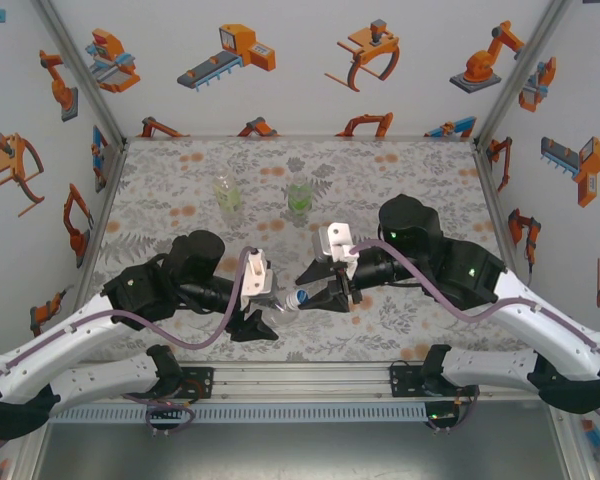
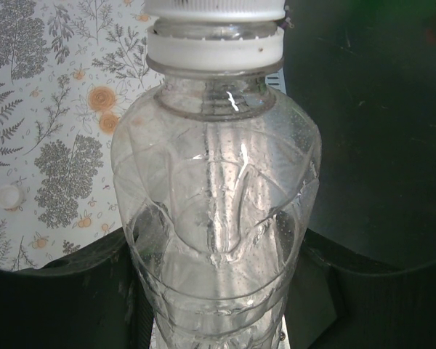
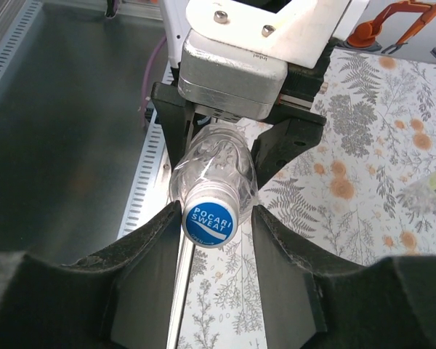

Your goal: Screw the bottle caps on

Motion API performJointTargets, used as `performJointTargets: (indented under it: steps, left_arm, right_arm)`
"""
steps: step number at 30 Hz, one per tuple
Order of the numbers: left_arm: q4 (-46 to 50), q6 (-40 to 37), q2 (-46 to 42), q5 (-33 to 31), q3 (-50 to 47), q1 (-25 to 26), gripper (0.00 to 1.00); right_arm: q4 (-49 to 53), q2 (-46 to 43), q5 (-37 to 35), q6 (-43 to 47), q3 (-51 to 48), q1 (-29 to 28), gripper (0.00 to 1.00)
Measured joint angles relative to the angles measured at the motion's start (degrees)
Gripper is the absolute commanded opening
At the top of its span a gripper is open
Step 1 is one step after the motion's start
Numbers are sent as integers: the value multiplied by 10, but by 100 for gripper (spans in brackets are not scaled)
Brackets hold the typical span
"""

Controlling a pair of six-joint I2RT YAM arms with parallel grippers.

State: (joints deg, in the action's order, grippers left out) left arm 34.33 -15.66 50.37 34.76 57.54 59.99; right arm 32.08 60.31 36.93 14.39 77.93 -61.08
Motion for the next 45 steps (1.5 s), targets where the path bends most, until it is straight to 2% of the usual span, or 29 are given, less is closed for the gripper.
performJointTargets:
  steps: [3, 6, 13, 16, 20, 24, 28, 30, 33, 36, 41, 45]
  left_arm:
    - [0, 1, -2, 0, 0, 0, 0]
    - [0, 3, -5, -2, 0, 0, 0]
    - [1, 7, -7, -3, 0, 0, 0]
    - [2, 10, -7, -14, 0, 0, 0]
    - [7, 14, -8, -48, 0, 0, 0]
    - [8, 21, -6, -91, -4, -3, 0]
    - [17, 24, 3, -115, -10, -6, 0]
    - [31, 25, 12, -124, -12, -6, 0]
    - [47, 25, 22, -133, -19, -6, 0]
    - [57, 24, 30, -139, -20, -8, 0]
    - [40, 23, 30, -139, -20, -8, 0]
    - [9, 12, 25, -103, -19, 0, 0]
  right_arm:
    - [-1, 1, 3, 0, -2, -1, 41]
    - [-1, 2, 6, -2, -6, -2, 34]
    - [-4, 1, 3, -11, -6, -3, 6]
    - [-18, -2, -18, -52, -16, -3, 0]
    - [-46, -13, -96, -187, -41, -7, 0]
    - [-44, -11, -217, -436, -54, -12, 0]
    - [-2, 2, -289, -686, -59, -11, 0]
    - [7, 6, -306, -788, -77, -11, 2]
    - [26, 15, -322, -885, -92, -10, 7]
    - [51, 29, -332, -920, -83, -10, 21]
    - [78, 35, -342, -900, -54, -10, 41]
    - [52, 29, -366, -821, -49, -9, 47]
